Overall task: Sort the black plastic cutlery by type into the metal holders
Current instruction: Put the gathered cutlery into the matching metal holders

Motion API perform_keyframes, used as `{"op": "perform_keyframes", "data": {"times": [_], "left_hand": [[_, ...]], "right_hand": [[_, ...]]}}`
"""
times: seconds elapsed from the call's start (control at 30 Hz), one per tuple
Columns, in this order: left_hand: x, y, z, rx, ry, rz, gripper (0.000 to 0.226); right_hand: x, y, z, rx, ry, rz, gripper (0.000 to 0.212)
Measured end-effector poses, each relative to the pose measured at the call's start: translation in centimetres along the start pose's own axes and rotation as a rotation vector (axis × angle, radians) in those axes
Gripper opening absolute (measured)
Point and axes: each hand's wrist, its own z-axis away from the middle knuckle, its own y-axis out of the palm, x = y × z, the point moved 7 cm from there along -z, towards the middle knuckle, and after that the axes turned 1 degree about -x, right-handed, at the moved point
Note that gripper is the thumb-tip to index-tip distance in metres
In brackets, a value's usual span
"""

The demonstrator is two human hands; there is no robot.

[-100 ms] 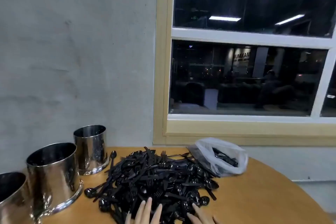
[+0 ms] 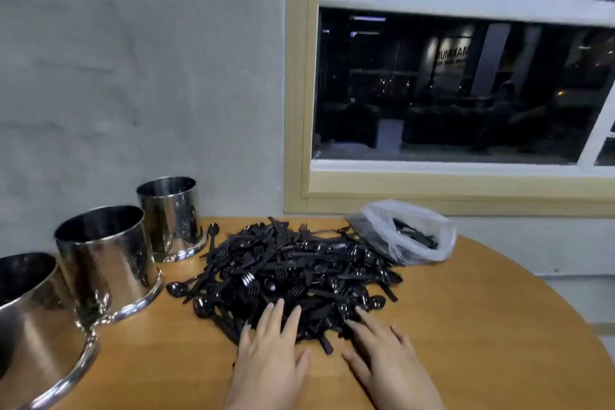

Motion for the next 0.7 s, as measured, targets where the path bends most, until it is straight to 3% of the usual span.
{"op": "perform_keyframes", "data": {"times": [0.03, 0.13, 0.7], "left_hand": [[0.3, -0.1, 0.6, 0.055, -0.026, 0.006, 0.068], [1.4, -0.4, 0.7, -0.054, -0.022, 0.063, 0.063], [1.1, -0.7, 1.0, -0.208, 0.031, 0.013, 0.062]], "right_hand": [[-0.5, -0.2, 0.2, -0.037, 0.007, 0.030, 0.058], [-0.5, 1.0, 1.0, -0.093, -0.041, 0.012, 0.049], [-2.0, -0.8, -1.5, -0.284, -0.075, -0.141, 0.023]]}}
